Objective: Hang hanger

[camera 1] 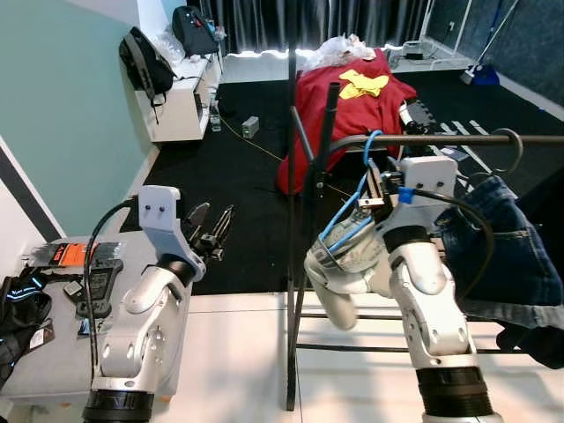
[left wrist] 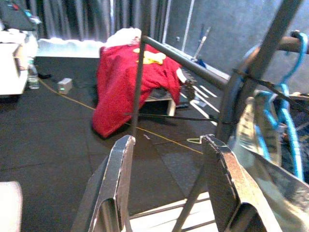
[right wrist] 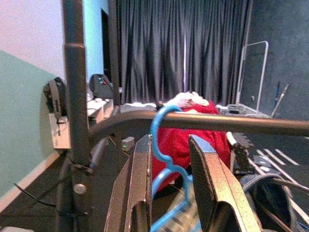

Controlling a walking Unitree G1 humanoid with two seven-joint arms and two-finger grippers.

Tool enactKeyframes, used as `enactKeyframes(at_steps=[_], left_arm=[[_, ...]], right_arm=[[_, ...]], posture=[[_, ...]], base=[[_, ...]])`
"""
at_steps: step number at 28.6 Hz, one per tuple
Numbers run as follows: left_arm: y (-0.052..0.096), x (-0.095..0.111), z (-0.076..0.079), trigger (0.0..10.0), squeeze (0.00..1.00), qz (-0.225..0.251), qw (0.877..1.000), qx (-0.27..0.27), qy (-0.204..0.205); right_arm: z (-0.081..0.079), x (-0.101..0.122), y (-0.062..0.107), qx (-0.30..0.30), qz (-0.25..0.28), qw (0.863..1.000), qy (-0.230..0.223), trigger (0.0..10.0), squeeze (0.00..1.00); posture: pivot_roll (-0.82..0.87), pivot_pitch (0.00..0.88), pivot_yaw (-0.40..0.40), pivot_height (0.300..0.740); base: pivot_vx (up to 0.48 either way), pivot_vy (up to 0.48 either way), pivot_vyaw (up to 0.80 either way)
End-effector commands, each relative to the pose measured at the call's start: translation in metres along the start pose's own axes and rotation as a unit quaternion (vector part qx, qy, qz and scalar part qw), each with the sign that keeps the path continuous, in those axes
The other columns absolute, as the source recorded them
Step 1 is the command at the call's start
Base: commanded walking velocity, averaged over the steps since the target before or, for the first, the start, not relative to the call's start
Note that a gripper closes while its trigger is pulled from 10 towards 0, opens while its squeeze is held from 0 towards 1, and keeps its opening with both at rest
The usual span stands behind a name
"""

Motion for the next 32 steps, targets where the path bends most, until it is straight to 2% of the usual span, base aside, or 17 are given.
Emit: enactKeyframes(at_steps=[1,2,4,5,7,12,15,23,32], left_arm=[[0.001,-0.004,0.003,10.0,0.0,-0.003,1.0,-0.004,0.009],[-0.001,-0.006,0.004,10.0,0.0,-0.011,1.0,-0.002,0.006],[-0.001,-0.006,0.004,10.0,0.0,-0.011,1.0,-0.002,0.006],[-0.002,-0.008,0.003,10.0,0.0,-0.018,1.0,0.005,0.005],[-0.004,-0.009,0.001,10.0,0.0,-0.026,1.0,0.012,0.003],[-0.006,-0.009,-0.003,10.0,0.0,-0.029,0.999,0.03,-0.006],[-0.009,-0.004,-0.001,10.0,0.0,-0.02,0.999,0.039,-0.018],[-0.014,0.008,0.006,10.0,0.0,0.002,0.999,0.034,-0.029],[-0.014,0.011,0.006,10.0,0.0,0.004,0.999,0.034,-0.029]], right_arm=[[-0.002,0.002,0.002,0.018,-0.005,1.0,-0.021,10.0,0.0],[-0.009,-0.002,0.002,0.058,-0.018,0.997,-0.046,10.0,0.0],[-0.009,-0.002,0.002,0.058,-0.018,0.997,-0.046,10.0,0.0],[-0.014,-0.004,0.003,0.084,-0.032,0.994,-0.059,10.0,0.0],[-0.014,-0.006,0.003,0.091,-0.04,0.993,-0.058,10.0,0.0],[-0.009,-0.001,-0.001,0.075,-0.028,0.995,-0.054,10.0,0.0],[-0.007,0.006,-0.006,0.061,-0.001,0.997,-0.056,10.0,0.0],[-0.009,0.013,-0.009,0.066,0.019,0.996,-0.055,10.0,0.0],[-0.01,0.02,-0.008,0.076,0.032,0.995,-0.059,10.0,0.0]], posture=[[-0.07,0.031,0.005,0.74],[-0.07,0.025,0.009,0.74],[-0.07,0.025,0.009,0.74],[-0.07,0.023,0.013,0.74],[-0.07,0.019,0.015,0.74],[-0.08,0.015,0.013,0.74],[-0.09,0.011,0.01,0.74],[-0.08,0.014,0.009,0.74],[-0.07,0.019,0.011,0.74]], base=[[0.0,0.0,0.0],[0.0,0.0,0.0],[0.0,0.0,0.0],[0.0,0.0,0.0],[0.0,0.0,0.0],[0.0,0.0,0.0],[0.0,-0.096,0.0],[0.0,-0.418,0.0],[0.0,-0.433,0.0]])
Point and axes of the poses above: a point about 5 cm out from each wrist's last joint towards the gripper, its own y axis pointing back from the gripper into the wrist, its own x axis along the axis of the wrist's last joint, z = x × y, the point moved 2 cm from there along -y, pointing out of the wrist towards the gripper, and after that the axes turned 10 degrees about y, right-handed, at the moved point
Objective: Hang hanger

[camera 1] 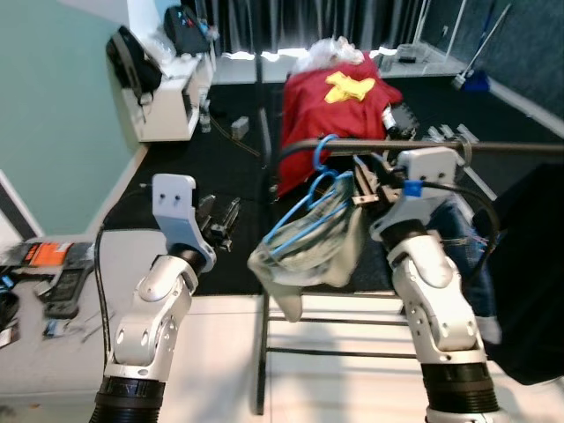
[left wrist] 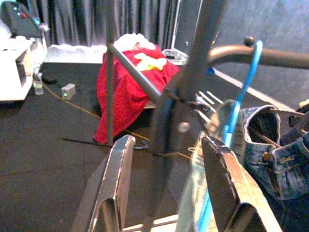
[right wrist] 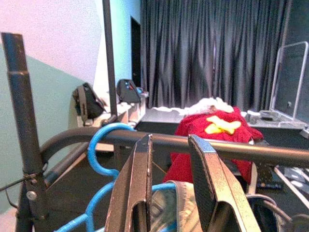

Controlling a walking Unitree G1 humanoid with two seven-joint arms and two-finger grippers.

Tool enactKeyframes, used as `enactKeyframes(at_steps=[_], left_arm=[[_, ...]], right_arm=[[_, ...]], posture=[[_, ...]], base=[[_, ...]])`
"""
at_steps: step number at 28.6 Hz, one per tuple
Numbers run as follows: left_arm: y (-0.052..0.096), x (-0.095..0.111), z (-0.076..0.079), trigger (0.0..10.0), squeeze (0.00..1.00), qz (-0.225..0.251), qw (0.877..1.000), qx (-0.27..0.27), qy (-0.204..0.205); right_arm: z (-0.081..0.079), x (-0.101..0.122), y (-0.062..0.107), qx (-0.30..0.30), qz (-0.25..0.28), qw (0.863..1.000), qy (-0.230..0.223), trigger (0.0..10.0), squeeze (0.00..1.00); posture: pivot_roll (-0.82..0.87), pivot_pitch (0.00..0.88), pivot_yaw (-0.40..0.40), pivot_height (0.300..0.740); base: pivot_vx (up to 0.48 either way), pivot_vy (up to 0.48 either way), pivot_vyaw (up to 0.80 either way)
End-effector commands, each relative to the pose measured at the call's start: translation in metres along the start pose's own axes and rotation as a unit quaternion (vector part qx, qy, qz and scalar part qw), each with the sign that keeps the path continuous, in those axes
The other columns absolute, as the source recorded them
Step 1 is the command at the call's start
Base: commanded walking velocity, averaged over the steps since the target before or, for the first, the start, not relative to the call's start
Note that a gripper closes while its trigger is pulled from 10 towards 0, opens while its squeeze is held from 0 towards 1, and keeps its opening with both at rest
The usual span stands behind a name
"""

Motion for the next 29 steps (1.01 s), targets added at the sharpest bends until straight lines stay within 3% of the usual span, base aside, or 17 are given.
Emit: enactKeyframes(at_steps=[1,22,29], left_arm=[[0.001,-0.002,-0.003,10.0,0.0,-0.008,1.0,0.006,-0.005],[-0.002,0.016,-0.016,10.0,0.0,0.014,0.999,0.026,-0.018],[-0.004,0.018,-0.011,10.0,0.0,0.009,1.0,0.01,-0.005]], right_arm=[[-0.003,0.003,0.002,0.008,0.008,1.0,-0.007,10.0,0.0],[-0.003,0.01,0.003,0.015,0.036,0.999,-0.012,10.0,0.0],[-0.001,0.009,0.003,0.017,0.034,0.999,-0.011,10.0,0.0]], posture=[[-0.07,0.023,0.01,0.74],[-0.07,0.031,0.008,0.74],[-0.07,0.03,0.009,0.74]], base=[[0.0,-0.431,0.0],[0.0,-0.416,0.0],[0.0,0.334,0.0]])
Point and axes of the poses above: a point about 5 cm out from each wrist's last joint towards the gripper, its own y axis pointing back from the gripper into the wrist, its own x axis along the axis of the wrist's last joint, z = x × y, the point moved 2 cm from there along -y, pointing out of the wrist towards the gripper, and after that the axes turned 10 degrees about y, right-handed, at the moved point
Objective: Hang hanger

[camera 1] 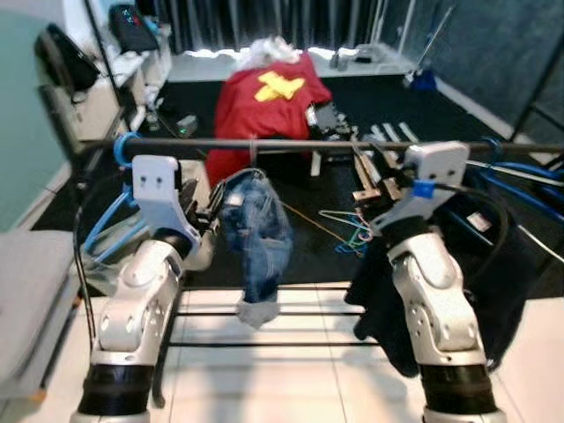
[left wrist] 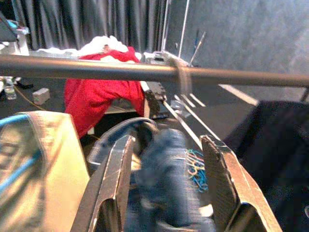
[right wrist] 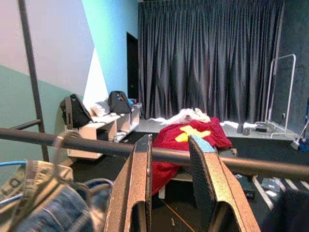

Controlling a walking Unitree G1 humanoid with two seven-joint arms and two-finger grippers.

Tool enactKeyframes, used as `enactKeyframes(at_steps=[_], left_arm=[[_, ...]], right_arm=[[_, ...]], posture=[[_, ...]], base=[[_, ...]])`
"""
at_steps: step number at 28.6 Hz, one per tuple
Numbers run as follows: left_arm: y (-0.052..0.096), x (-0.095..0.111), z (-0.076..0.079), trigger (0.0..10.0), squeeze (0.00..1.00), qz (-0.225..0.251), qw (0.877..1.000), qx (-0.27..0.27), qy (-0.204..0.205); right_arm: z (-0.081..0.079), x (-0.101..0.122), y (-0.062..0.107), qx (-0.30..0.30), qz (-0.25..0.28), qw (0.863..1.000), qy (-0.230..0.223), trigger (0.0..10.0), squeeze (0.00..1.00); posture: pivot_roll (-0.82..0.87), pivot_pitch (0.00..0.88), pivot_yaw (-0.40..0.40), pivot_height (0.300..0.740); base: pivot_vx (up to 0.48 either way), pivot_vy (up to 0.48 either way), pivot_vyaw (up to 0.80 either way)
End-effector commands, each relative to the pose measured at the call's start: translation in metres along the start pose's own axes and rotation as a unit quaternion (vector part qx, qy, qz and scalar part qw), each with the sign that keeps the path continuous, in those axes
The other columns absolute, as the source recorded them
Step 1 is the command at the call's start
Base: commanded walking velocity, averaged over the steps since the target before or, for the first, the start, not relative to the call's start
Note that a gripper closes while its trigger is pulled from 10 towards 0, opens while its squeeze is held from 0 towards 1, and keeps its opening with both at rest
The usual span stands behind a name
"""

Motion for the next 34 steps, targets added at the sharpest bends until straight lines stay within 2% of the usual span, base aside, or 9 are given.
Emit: enactKeyframes(at_steps=[1,4,15,25,26,28,29,34], left_arm=[[0.0,0.001,0.001,10.0,0.0,-0.001,1.0,-0.004,-0.002],[0.0,0.001,0.0,10.0,0.0,-0.004,1.0,-0.003,-0.007],[-0.002,-0.001,-0.002,10.0,0.0,-0.009,1.0,0.006,-0.006],[-0.003,-0.003,-0.001,10.0,0.0,-0.008,1.0,0.005,-0.009],[-0.003,-0.004,0.001,10.0,0.0,-0.009,1.0,0.002,-0.012],[-0.003,-0.004,0.001,10.0,0.0,-0.009,1.0,0.002,-0.012],[-0.004,-0.004,0.002,10.0,0.0,-0.01,1.0,0.0,-0.015],[-0.005,-0.002,0.002,10.0,0.0,-0.011,1.0,-0.004,-0.021]], right_arm=[[0.0,0.0,-0.001,0.001,0.003,1.0,-0.005,10.0,0.0],[0.001,-0.001,0.0,0.001,0.0,1.0,-0.003,10.0,0.0],[0.0,-0.006,0.002,0.009,-0.013,1.0,-0.001,10.0,0.0],[-0.015,-0.015,0.002,0.054,-0.034,0.998,0.002,10.0,0.0],[-0.018,-0.026,-0.002,0.068,-0.055,0.996,-0.006,10.0,1.0],[-0.018,-0.026,-0.002,0.068,-0.055,0.996,-0.006,10.0,1.0],[-0.022,-0.036,-0.008,0.083,-0.073,0.994,-0.009,10.0,1.0],[-0.028,-0.049,-0.022,0.105,-0.095,0.99,-0.019,10.0,1.0]], posture=[[-0.07,0.03,0.009,0.74],[-0.08,0.03,0.009,0.74],[-0.08,0.031,0.011,0.74],[-0.09,0.028,0.013,0.74],[-0.09,0.032,0.016,0.74],[-0.09,0.032,0.016,0.74],[-0.08,0.039,0.017,0.74],[-0.06,0.058,0.012,0.74]], base=[[0.0,0.476,0.0],[0.0,0.476,0.0],[0.0,0.0,0.0],[0.0,0.0,0.0],[0.0,0.0,0.0],[0.0,0.0,0.0],[0.0,0.0,0.0],[0.0,0.0,0.0]])
Point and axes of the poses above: a point about 5 cm out from each wrist's last joint towards the gripper, its own y axis pointing back from the gripper into the wrist, its own x axis along the axis of the wrist's last joint, z = x × y, the point moved 2 cm from there along -y, pointing out of the wrist towards the gripper, and after that the axes turned 10 degrees about y, right-handed, at the moved point
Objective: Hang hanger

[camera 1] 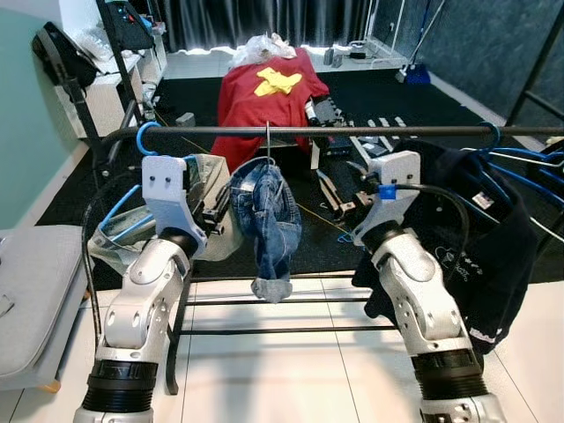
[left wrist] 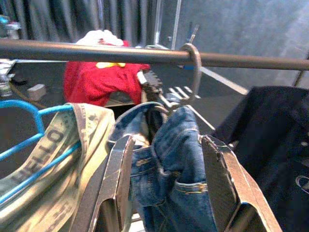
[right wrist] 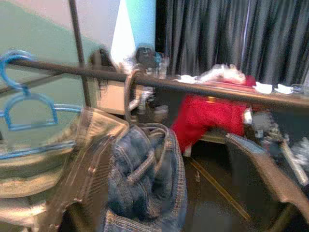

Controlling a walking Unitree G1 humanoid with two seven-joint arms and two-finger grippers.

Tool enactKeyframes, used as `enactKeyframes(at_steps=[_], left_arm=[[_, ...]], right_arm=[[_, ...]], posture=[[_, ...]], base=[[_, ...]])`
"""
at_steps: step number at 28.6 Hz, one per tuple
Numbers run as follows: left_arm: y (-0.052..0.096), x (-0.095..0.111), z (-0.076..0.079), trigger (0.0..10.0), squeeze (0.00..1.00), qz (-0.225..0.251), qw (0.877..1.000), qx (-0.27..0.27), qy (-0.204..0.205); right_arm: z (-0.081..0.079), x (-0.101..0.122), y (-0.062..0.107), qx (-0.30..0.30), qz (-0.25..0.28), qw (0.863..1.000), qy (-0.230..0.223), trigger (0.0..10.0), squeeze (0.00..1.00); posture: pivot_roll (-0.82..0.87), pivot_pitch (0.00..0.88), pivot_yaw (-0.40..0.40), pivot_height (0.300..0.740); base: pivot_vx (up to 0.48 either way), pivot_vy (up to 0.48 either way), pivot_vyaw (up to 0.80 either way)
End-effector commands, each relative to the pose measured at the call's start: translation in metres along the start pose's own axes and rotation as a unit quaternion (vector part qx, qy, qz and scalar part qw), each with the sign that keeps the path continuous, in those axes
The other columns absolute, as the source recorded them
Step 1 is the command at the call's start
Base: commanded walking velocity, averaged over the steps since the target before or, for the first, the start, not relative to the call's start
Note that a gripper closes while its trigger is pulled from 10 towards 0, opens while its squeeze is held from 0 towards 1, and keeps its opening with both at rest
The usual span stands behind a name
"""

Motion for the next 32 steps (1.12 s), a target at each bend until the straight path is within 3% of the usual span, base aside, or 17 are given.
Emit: enactKeyframes(at_steps=[1,3,4,11,12,13,22,25,32], left_arm=[[0.001,0.0,-0.003,10.0,0.0,-0.003,1.0,0.003,-0.011],[0.002,0.002,-0.005,10.0,0.0,-0.002,1.0,0.005,-0.02],[0.005,0.007,-0.009,10.0,0.0,0.005,1.0,0.009,-0.027],[0.008,0.012,-0.013,10.0,0.0,0.011,0.999,0.012,-0.035],[0.013,0.017,-0.017,10.0,0.0,0.017,0.999,0.016,-0.043],[0.018,0.023,-0.022,10.0,0.0,0.023,0.998,0.022,-0.05],[0.024,0.03,-0.026,10.0,0.0,0.029,0.997,0.027,-0.059],[0.029,0.037,-0.03,10.0,0.0,0.034,0.996,0.034,-0.072],[0.034,0.043,-0.033,10.0,0.0,0.037,0.995,0.039,-0.082]], right_arm=[[-0.003,-0.003,-0.001,0.007,-0.003,1.0,0.0,10.0,1.0],[-0.004,-0.003,-0.012,0.012,-0.004,1.0,-0.01,10.0,1.0],[-0.005,0.001,-0.025,0.02,-0.002,1.0,-0.012,10.0,1.0],[-0.005,0.005,-0.036,0.028,0.002,1.0,-0.011,10.0,1.0],[-0.007,0.011,-0.047,0.039,0.005,0.999,0.0,10.0,0.76],[-0.005,0.017,-0.058,0.042,0.003,0.999,0.012,10.0,0.0],[-0.002,0.026,-0.071,0.041,-0.001,0.999,0.026,10.0,0.0],[0.003,0.039,-0.082,0.032,-0.001,0.998,0.047,10.0,0.0],[0.005,0.055,-0.091,0.029,0.006,0.998,0.064,10.0,0.0]], posture=[[-0.06,0.058,0.012,0.74],[-0.05,0.069,0.003,0.74],[-0.03,0.086,-0.012,0.74],[-0.01,0.1,-0.023,0.74],[0.01,0.132,-0.037,0.74],[0.03,0.17,-0.049,0.74],[0.05,0.193,-0.062,0.74],[0.08,0.238,-0.081,0.74],[0.08,0.248,-0.085,0.74]], base=[[0.0,0.0,0.0],[0.0,0.0,0.0],[0.0,0.0,0.0],[0.0,0.0,0.0],[0.0,0.0,0.0],[0.0,0.0,0.0],[0.0,0.0,0.0],[0.0,0.0,0.0],[0.0,0.0,0.0]])
Point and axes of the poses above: a point about 5 cm out from each wrist's last joint towards the gripper, its own y axis pointing back from the gripper into the wrist, its own x axis along the axis of the wrist's last joint, z = x × y, the point moved 2 cm from there along -y, pointing out of the wrist towards the gripper, and after that the axes turned 10 degrees about y, right-handed, at the moved point
